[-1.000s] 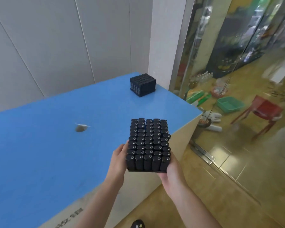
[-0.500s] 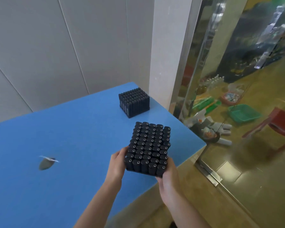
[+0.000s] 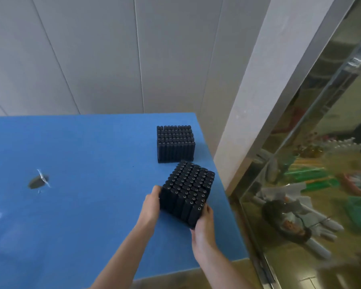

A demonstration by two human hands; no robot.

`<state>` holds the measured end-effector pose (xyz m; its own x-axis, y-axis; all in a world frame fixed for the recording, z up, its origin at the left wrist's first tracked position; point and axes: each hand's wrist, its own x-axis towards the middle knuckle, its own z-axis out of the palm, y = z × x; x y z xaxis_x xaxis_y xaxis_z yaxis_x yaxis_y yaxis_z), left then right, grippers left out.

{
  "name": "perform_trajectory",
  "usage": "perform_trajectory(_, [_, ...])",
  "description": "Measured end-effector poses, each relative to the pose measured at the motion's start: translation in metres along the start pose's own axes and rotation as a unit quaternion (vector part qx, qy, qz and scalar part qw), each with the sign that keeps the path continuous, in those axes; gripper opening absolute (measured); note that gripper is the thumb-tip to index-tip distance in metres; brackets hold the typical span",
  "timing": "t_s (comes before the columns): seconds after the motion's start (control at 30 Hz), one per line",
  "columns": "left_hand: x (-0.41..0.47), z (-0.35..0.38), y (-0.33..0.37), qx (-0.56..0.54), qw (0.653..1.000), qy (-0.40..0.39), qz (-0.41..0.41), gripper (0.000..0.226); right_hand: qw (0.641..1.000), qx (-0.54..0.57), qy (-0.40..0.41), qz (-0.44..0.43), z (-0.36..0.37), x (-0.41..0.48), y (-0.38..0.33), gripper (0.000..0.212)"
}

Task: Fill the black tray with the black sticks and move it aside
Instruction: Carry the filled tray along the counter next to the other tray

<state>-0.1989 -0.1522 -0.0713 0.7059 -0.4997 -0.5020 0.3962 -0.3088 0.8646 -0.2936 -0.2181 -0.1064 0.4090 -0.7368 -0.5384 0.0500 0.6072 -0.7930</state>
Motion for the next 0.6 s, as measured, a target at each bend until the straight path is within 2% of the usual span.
perform_trajectory(0.17, [0.015, 0.010, 0.011, -0.008, 0.998, 0.056, -0.012, 0.018, 0.998, -0.067, -0.010, 0.007, 0.004, 0.019, 0.002, 0.021])
perform_trajectory(0.3, [0.030, 0.011, 0.016, -0.006, 0.994, 0.106, -0.002, 0.022, 0.980, -0.193, -0.053, -0.013, 0.000, 0.027, -0.015, 0.024])
perform_trajectory(0.4, [0.034, 0.016, 0.020, 0.003, 0.989, 0.144, 0.031, 0.025, 0.938, -0.330, -0.102, -0.018, -0.003, 0.033, -0.028, 0.030])
perform_trajectory(0.6, [0.043, 0.016, 0.008, 0.003, 0.982, 0.170, 0.086, 0.042, 0.822, -0.539, -0.157, -0.098, -0.013, 0.034, -0.043, 0.019])
